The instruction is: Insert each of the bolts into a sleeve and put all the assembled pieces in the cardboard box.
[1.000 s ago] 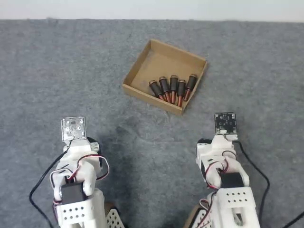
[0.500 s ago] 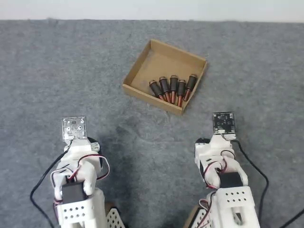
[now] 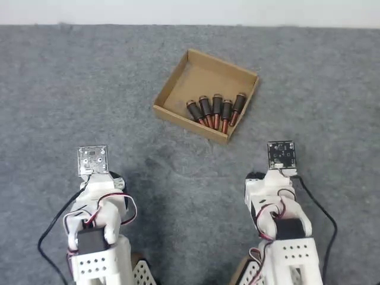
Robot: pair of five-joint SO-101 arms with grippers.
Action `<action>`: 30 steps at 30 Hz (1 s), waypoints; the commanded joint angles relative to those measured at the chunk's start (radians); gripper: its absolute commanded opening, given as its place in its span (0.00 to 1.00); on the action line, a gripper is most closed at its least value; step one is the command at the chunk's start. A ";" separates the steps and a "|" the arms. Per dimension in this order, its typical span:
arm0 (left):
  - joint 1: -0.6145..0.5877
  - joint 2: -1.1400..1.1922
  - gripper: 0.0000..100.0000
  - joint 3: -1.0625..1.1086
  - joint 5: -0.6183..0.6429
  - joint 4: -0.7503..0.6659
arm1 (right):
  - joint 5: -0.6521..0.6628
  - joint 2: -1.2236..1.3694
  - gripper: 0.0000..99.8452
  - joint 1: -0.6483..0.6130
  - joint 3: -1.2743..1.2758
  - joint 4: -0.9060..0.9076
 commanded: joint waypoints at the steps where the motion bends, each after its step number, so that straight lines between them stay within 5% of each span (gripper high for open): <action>1: 0.005 -0.021 0.01 -0.013 -0.015 0.003 | 0.020 -0.127 0.01 0.015 0.018 0.180; 9: -0.014 -0.021 0.01 -0.013 -0.014 0.069 | 0.020 -0.338 0.01 0.022 0.012 0.507; 16: -0.141 -0.021 0.01 -0.013 -0.014 0.117 | 0.021 -0.340 0.01 0.022 0.012 0.504; 30: -0.141 -0.021 0.01 -0.013 -0.014 0.117 | 0.021 -0.340 0.01 0.022 0.012 0.504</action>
